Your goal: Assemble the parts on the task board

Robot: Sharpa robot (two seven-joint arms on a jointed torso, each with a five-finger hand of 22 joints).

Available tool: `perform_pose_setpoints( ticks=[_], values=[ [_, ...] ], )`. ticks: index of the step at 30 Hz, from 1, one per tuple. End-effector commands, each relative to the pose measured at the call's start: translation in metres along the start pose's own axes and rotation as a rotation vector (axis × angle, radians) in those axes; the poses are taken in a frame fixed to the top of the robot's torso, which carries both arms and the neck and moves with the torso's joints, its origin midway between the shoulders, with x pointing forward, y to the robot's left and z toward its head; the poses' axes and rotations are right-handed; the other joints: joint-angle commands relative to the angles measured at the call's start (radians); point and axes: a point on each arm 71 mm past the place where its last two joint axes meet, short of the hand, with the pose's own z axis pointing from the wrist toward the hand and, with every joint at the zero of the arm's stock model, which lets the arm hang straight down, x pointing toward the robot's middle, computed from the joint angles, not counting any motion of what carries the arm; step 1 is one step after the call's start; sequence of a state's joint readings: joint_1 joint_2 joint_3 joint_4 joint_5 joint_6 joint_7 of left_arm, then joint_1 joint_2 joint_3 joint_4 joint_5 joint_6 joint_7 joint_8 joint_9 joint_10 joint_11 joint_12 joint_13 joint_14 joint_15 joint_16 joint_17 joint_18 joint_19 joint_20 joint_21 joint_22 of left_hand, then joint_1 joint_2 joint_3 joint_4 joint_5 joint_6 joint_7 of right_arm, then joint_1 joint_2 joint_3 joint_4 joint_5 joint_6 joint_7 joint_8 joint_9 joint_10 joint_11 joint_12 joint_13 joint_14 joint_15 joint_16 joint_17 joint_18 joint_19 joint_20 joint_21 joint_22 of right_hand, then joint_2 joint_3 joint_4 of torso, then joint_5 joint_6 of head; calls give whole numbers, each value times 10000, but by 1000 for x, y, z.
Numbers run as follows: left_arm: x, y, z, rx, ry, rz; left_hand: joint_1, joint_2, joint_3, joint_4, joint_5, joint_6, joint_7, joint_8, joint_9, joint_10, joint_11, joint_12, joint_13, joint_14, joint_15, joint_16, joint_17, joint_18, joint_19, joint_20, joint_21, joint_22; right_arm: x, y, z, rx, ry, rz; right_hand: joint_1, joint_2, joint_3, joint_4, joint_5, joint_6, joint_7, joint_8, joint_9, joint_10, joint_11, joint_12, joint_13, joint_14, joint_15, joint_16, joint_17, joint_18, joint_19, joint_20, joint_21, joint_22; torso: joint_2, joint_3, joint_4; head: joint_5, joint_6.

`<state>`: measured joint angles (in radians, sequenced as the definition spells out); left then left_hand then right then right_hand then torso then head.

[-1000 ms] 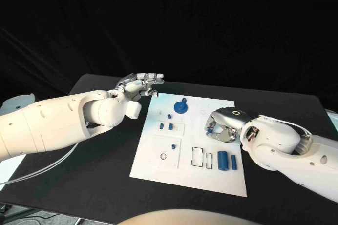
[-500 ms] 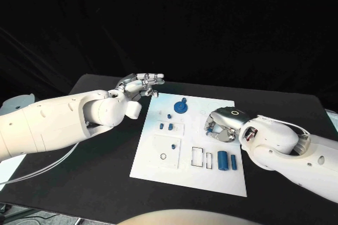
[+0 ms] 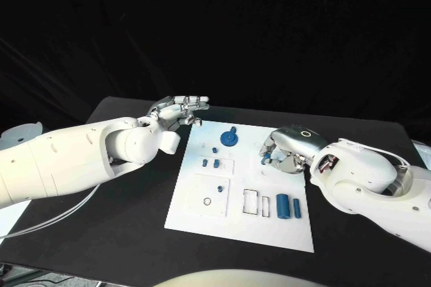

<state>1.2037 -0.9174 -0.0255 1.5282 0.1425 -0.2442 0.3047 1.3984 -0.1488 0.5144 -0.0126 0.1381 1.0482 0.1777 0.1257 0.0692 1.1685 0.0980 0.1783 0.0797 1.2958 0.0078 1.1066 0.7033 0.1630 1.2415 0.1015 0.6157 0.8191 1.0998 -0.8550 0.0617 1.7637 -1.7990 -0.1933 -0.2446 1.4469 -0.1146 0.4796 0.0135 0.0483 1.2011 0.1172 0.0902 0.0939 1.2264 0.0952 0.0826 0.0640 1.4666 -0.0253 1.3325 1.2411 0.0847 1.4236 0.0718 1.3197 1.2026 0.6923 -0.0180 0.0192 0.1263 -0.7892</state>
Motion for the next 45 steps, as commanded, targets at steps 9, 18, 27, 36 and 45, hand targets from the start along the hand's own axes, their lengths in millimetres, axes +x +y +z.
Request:
perform_pose_setpoints(
  ticks=[9, 18, 27, 36, 45],
  values=[
    [8, 1, 3, -1, 358, -111, 3, 77, -2, -83, 48, -100, -7, 1, -13, -77, -5, 59, -7, -83, -9, -42, -18, 189, -34, 9, -68, -15, -5, 62, 8, -1592, -260, 919, 212, 142, 207, -103, 29, -6, 79, -47, 2, 494, -403, 26, 37, 492, -21, 63, 12, -60, 63, 20, 45, 0, 10, 0, 40, 88, 21],
    [10, 2, 4, -27, 417, -112, 6, 90, 0, -90, 50, -101, -8, 4, -12, -82, -4, 68, -7, -89, -8, -47, -32, 189, -35, 10, -71, -16, 17, 111, 16, -2856, -24, 1539, 214, 118, 283, -172, 31, -10, 88, -67, 3, 502, -395, -11, 35, 487, -16, 59, 1, -55, 48, 12, 36, -17, 21, -14, 29, 229, -56],
    [14, 2, 5, -41, 522, -126, 6, 90, 0, -90, 50, -101, -8, 4, -12, -82, -4, 68, -7, -89, -8, -47, -32, 189, -35, 10, -71, -16, 49, 125, 28, -3023, 684, 1974, 89, 111, 305, -153, 32, -4, 105, -83, 7, 502, -376, -54, 33, 479, -3, 44, -26, -48, 27, 17, 15, -50, 30, -2, 29, 357, -100],
    [14, 2, 5, -30, 590, -34, 10, 92, -2, -101, 49, -103, -7, 7, -12, -88, -4, 77, -7, -93, -8, -47, -38, 189, -36, 11, -73, -17, 66, 126, 33, -2922, 1149, 2025, 86, 125, 340, -174, 41, -11, 101, -95, 7, 495, -379, -74, 31, 477, -2, 40, -34, -45, 20, 19, 9, -60, 20, 1, 13, 388, -142],
    [14, 2, 5, -35, 593, -21, 3, 92, -8, -104, 47, -108, -3, 7, -12, -95, -1, 82, -7, -97, -6, -50, -48, 189, -37, 12, -75, -17, 72, 125, 34, -2852, 1413, 1919, 101, 133, 411, -237, 61, -22, 104, -114, 7, 496, -376, -101, 32, 474, -1, 40, -38, -44, 13, 21, 9, -60, 19, 11, 8, 428, -153]
  ],
)
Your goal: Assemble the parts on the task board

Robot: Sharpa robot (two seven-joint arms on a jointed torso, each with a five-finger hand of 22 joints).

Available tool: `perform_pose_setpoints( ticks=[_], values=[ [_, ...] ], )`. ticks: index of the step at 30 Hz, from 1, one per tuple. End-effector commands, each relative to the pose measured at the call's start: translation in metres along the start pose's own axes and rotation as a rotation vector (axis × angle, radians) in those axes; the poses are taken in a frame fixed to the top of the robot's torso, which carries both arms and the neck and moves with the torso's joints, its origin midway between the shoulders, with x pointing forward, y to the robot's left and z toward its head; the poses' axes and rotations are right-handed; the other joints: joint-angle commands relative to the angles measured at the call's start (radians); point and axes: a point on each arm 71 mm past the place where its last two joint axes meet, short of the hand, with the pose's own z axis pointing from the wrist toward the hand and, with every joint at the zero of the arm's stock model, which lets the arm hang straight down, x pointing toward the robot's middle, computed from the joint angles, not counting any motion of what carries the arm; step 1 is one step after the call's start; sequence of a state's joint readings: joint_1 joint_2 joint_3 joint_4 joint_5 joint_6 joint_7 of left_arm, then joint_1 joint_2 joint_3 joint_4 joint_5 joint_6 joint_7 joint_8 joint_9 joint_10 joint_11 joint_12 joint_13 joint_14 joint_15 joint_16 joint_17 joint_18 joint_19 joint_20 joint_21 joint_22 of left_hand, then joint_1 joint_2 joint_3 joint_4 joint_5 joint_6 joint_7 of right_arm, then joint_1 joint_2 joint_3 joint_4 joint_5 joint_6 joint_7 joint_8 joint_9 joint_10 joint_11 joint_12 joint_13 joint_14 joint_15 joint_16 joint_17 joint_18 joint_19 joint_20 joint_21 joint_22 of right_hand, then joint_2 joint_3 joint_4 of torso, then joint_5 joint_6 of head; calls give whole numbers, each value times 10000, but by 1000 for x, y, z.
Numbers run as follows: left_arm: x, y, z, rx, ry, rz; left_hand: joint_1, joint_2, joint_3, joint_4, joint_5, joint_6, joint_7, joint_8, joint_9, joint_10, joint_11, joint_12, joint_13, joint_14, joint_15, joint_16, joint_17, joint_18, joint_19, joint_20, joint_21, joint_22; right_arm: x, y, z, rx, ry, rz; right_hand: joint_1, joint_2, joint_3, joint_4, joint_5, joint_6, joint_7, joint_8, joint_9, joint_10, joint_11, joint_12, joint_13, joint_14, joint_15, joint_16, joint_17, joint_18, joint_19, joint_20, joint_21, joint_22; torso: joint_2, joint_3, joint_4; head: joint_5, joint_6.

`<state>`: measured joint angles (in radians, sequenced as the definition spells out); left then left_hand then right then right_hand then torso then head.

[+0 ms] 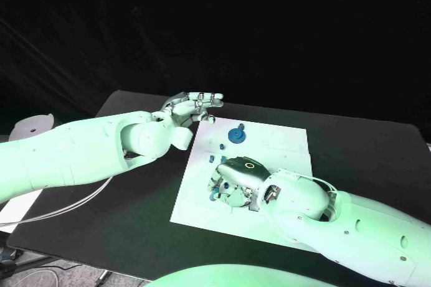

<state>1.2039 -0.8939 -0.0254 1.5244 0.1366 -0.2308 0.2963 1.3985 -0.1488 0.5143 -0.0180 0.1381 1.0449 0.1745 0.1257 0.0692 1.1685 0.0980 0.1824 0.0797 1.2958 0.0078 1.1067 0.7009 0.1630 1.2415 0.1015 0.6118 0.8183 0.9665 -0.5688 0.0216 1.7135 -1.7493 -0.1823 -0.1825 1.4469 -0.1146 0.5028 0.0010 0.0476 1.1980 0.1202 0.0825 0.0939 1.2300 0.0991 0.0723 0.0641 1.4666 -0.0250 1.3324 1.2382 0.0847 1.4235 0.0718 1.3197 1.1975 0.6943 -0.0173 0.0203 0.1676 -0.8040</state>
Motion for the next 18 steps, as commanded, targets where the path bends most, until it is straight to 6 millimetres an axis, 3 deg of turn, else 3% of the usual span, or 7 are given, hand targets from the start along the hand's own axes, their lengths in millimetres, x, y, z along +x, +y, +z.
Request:
perform_pose_setpoints(
  ticks=[1, 18],
  values=[
    [3, -1, 0, 55, 260, 10, 3, 92, -7, -50, 47, -75, 29, 7, -12, -95, -1, 41, -7, -97, -6, -50, -24, 189, -37, 12, -37, -10, 4, 1, 1, -78, 317, -132, 101, 133, 180, -112, 68, 9, 74, -37, 7, 460, -414, 2, 31, 474, -4, 42, -9, -43, 14, 21, 10, -8, 0, 3, -2, 12, -15],
    [3, -1, 0, 38, 270, 9, 3, 92, -7, -50, 47, -75, 29, 7, -12, -95, -1, 41, -7, -97, -6, -50, -24, 189, -37, 12, -37, -10, 14, -1, 7, 85, 679, -657, 88, 118, 195, -134, 61, 10, 80, -43, 8, 463, -410, -7, 32, 471, -1, 36, -19, -41, 7, 22, 4, -16, 1, 6, 3, 51, -60]
  ],
)
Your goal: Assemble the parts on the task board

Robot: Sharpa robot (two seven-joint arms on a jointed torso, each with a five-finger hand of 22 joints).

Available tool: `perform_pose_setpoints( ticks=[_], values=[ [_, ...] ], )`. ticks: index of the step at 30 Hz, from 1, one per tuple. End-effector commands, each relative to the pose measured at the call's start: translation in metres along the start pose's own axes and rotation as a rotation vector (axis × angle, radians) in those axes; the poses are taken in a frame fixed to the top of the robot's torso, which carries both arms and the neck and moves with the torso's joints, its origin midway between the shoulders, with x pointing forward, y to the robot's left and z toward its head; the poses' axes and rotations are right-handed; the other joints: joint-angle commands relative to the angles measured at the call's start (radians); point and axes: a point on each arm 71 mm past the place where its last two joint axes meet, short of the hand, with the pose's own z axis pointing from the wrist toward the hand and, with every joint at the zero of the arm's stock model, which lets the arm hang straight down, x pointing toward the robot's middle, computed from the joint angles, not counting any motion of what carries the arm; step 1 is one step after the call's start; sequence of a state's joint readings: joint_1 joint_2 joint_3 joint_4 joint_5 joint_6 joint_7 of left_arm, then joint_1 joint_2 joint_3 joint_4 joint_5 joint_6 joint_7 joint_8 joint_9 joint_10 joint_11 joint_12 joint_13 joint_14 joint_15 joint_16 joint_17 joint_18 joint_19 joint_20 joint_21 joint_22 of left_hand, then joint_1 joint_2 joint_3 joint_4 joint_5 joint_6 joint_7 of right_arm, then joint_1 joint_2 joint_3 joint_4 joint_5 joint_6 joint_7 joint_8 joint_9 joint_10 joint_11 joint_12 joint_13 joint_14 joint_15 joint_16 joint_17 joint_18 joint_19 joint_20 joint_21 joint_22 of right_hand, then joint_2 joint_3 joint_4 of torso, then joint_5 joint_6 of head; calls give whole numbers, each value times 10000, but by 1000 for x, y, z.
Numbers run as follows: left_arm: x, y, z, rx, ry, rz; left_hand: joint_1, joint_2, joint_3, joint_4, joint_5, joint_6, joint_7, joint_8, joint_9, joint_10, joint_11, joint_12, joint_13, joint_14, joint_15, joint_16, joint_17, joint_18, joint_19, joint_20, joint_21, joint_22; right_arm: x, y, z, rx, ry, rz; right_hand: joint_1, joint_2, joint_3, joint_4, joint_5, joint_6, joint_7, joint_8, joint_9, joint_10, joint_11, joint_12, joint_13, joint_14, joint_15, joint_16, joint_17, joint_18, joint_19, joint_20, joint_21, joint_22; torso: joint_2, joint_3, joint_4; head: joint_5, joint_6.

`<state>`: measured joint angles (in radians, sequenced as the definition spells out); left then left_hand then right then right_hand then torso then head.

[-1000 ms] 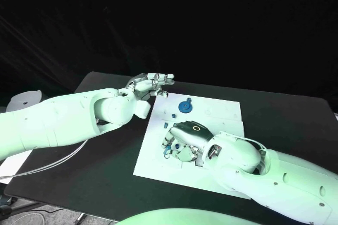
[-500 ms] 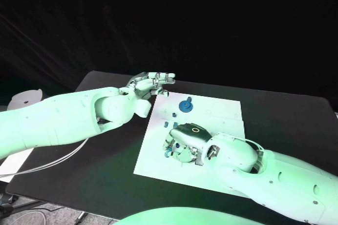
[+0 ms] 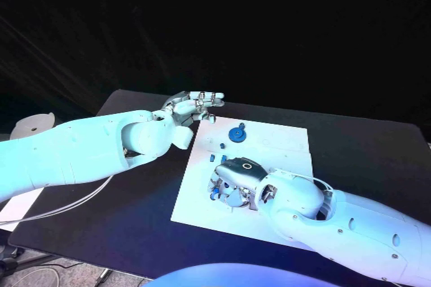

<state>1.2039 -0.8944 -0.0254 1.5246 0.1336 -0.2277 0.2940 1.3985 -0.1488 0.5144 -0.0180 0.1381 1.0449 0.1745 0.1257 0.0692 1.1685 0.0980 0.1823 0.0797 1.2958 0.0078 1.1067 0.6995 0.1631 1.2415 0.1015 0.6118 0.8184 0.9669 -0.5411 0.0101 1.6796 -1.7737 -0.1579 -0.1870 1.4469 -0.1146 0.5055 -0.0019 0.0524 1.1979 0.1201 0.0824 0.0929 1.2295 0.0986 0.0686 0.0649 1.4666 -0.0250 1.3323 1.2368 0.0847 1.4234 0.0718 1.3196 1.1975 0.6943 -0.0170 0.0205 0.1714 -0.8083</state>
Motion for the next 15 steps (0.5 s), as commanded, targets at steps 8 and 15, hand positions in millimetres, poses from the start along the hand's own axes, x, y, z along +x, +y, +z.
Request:
perform_pose_setpoints(
  ticks=[8, 15],
  values=[
    [3, -1, 0, 46, 233, -10, 3, 92, -7, -50, 47, -75, 29, 7, -12, -95, -1, 42, -7, -97, -6, -50, -10, 189, -37, 12, -37, -11, 9, 4, 2, -46, 503, -489, -182, -55, 87, -89, 23, -131, 132, -140, -13, 248, -338, -81, -12, 455, 59, 7, -51, -31, -41, 57, -45, -82, -5, -3, -7, 24, -9],
    [2, -1, 0, 27, 223, -7, -11, 98, -18, -55, 44, -84, 33, 9, -12, -111, 4, 55, -8, -103, -2, -50, -19, 187, -39, 15, -42, -13, 8, 3, 1, -67, 315, -376, -972, -735, -689, 144, 31, -1723, 462, -218, -303, -1970, 122, -69, -40, 358, 418, -244, -433, 128, -427, 386, -651, -901, -8, 0, -10, 13, 8]
  ],
)
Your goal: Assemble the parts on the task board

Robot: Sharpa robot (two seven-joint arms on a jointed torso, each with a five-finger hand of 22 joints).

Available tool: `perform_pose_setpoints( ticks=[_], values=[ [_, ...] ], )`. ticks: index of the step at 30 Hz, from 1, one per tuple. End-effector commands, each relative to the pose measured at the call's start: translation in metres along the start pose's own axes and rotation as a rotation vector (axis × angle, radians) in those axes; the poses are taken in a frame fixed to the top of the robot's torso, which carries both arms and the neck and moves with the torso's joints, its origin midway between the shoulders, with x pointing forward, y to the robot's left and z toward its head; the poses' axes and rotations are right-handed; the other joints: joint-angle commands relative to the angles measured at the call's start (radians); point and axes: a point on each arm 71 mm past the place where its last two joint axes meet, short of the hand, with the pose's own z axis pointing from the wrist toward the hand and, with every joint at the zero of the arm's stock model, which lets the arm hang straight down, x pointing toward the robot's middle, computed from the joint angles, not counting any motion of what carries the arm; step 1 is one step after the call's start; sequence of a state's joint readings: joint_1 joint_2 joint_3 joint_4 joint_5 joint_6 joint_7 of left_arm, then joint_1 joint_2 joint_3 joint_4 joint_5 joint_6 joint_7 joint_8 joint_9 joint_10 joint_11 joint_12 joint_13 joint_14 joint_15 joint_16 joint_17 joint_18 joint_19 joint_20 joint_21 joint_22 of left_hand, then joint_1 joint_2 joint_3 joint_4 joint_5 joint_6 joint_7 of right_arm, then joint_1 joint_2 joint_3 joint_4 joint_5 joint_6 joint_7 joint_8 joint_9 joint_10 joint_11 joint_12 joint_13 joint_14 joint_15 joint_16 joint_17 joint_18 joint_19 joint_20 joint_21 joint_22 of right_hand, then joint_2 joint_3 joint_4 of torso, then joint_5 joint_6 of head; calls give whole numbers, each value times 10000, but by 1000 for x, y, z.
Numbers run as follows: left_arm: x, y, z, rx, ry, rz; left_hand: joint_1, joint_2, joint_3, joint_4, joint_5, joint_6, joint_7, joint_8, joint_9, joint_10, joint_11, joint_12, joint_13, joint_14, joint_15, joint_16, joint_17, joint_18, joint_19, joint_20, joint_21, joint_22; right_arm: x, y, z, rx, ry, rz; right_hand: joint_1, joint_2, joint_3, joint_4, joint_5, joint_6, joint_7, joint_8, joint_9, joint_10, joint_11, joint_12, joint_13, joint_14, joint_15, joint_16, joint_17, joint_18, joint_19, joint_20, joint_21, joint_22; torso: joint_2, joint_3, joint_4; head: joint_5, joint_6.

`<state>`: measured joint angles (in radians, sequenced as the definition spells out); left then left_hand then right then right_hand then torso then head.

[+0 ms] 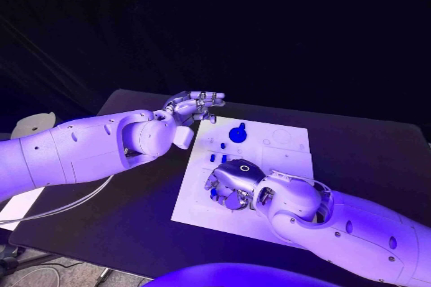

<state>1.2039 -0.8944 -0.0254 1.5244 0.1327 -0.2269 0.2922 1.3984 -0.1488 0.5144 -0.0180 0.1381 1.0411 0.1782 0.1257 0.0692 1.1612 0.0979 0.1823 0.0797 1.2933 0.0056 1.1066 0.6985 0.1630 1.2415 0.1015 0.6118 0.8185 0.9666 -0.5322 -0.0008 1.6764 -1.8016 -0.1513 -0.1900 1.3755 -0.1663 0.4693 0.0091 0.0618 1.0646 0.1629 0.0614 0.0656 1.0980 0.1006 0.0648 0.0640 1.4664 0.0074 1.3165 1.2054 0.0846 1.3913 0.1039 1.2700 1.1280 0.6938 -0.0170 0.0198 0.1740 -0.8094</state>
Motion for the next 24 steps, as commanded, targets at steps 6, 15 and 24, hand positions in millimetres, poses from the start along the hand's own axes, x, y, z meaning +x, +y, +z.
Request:
perform_pose_setpoints(
  ticks=[6, 15, 24],
  values=[
    [2, -1, 0, 26, 206, -11, -11, 98, -18, -55, 44, -45, -3, 9, -12, -38, 6, 55, -7, -77, 20, -50, -9, 189, -40, 15, -42, -14, -1, -2, -3, -25, -494, 64, 61, 68, -2017, 247, -63, -1060, 68, 26, -2, -1496, 185, 103, 9, 326, 185, -149, -275, 202, -180, 173, -404, -521, 0, 6, 15, -47, 41],
    [-1, -1, 0, 5, 176, -5, -19, 99, -24, -57, 43, -50, -1, 10, -13, -47, 8, 60, -8, -84, 22, -57, -26, 188, -41, 17, -45, -15, -23, -13, -27, -190, -2571, 978, 394, 272, -2243, 285, -69, -782, 182, 56, 19, -1176, 201, 360, 33, 275, 191, -288, -498, 225, -217, 183, -519, -671, -13, 4, -28, -211, 131],
    [-2, -1, -2, -19, 152, 2, -19, 99, -24, -57, 43, -50, -1, 10, -13, -47, 8, 60, -8, -84, 22, -57, -26, 188, -41, 17, -45, -15, -56, -77, -97, 2628, -2188, 2751, 72, 502, -2454, 737, 155, -177, -85, 208, 68, 1195, -263, 1419, 312, 430, -140, 100, -13, 55, 222, -39, 128, 203, -81, -41, -149, -845, 341]
  ],
)
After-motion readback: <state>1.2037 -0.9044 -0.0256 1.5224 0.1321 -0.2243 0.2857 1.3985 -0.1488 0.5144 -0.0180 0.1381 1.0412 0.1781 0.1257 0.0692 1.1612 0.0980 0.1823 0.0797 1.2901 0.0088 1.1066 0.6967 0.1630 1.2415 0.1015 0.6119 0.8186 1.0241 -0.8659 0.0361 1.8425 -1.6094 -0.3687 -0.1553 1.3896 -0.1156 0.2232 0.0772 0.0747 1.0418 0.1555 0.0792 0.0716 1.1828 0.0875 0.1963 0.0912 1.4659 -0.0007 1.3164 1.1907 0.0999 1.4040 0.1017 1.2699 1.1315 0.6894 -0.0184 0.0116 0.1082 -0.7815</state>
